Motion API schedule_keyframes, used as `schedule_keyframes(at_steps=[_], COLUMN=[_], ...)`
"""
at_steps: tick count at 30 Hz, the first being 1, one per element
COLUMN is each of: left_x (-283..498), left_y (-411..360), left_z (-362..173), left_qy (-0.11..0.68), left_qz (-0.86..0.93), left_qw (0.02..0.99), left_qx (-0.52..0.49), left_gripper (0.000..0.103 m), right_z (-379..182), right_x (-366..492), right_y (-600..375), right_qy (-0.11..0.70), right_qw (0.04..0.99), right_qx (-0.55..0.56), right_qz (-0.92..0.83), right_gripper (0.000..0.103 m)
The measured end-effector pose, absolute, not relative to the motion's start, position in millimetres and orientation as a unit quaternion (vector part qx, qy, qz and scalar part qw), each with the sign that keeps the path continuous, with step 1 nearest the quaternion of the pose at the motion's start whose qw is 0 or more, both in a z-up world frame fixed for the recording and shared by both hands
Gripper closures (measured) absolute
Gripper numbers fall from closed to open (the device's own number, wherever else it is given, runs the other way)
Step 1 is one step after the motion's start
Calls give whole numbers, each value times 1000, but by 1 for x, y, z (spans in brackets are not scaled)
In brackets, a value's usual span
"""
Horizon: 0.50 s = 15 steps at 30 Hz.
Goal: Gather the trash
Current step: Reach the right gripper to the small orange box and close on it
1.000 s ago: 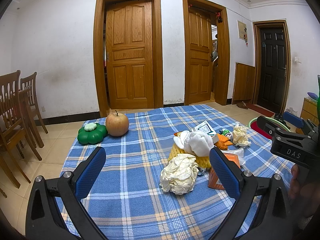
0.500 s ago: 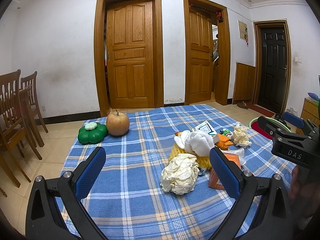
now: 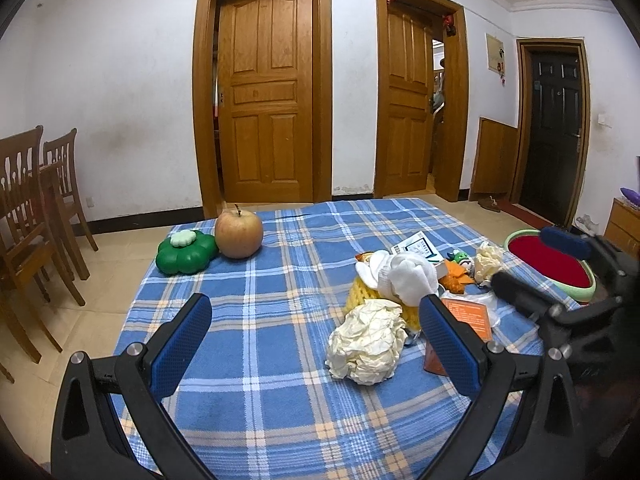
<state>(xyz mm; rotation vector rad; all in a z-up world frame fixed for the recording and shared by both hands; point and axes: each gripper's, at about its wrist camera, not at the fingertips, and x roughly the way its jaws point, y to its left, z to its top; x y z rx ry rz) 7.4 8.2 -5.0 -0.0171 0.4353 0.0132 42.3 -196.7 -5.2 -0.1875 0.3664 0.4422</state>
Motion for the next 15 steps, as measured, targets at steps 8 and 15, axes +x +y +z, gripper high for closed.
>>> schedule_keyframes(at_steps=[8, 15], left_x=[9, 16], left_y=[5, 10], left_z=[-5, -6], left_qy=[217, 233], left_qz=[3, 4], left_qw=[976, 972], left_qx=[-7, -18], left_gripper=[1, 1], right_z=[-25, -39], right_x=[72, 78], right_y=[-174, -156], right_qy=[279, 325], right_qw=[909, 884], right_qx=[-109, -147], right_qz=[291, 303], right_gripper=[4, 40])
